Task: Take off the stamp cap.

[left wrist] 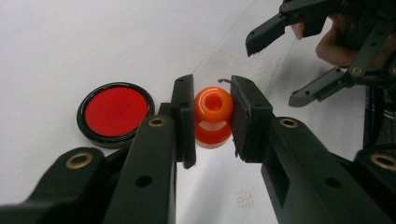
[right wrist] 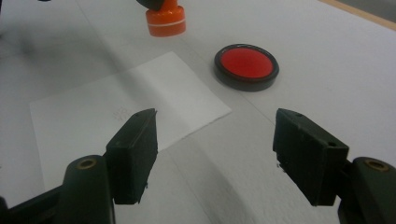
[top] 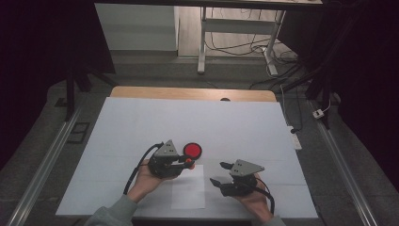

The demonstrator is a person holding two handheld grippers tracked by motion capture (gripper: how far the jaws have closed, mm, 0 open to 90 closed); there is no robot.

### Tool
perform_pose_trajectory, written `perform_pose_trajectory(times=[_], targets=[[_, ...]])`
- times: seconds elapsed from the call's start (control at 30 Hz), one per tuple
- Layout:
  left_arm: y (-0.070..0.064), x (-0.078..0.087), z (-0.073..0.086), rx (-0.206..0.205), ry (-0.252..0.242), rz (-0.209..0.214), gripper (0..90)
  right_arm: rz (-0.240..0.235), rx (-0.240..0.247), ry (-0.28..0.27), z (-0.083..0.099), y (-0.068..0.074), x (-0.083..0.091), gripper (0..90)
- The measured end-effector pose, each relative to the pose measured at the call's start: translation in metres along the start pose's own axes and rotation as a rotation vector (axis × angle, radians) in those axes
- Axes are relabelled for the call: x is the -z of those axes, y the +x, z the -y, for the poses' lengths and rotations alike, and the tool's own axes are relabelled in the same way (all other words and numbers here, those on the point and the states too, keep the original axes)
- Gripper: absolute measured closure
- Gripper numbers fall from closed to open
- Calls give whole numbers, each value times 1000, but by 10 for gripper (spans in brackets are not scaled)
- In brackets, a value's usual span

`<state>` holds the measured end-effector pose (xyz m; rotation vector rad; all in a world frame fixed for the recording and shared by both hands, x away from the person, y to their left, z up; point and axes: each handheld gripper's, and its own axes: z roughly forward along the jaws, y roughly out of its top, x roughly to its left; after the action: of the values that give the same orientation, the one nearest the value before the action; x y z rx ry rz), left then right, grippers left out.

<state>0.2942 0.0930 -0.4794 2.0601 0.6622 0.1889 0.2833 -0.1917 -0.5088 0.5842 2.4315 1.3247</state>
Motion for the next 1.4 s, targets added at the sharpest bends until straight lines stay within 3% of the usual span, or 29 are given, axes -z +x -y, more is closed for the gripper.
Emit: perform_pose_trajectory(times=[0.6,1.4], targets=[[-2,-3,0,-6,0,9,717,-28,34,18,-7,16,-28,315],[-4,-7,2,-5,14,12,717,-44,55,11,-16,24,-45,323]])
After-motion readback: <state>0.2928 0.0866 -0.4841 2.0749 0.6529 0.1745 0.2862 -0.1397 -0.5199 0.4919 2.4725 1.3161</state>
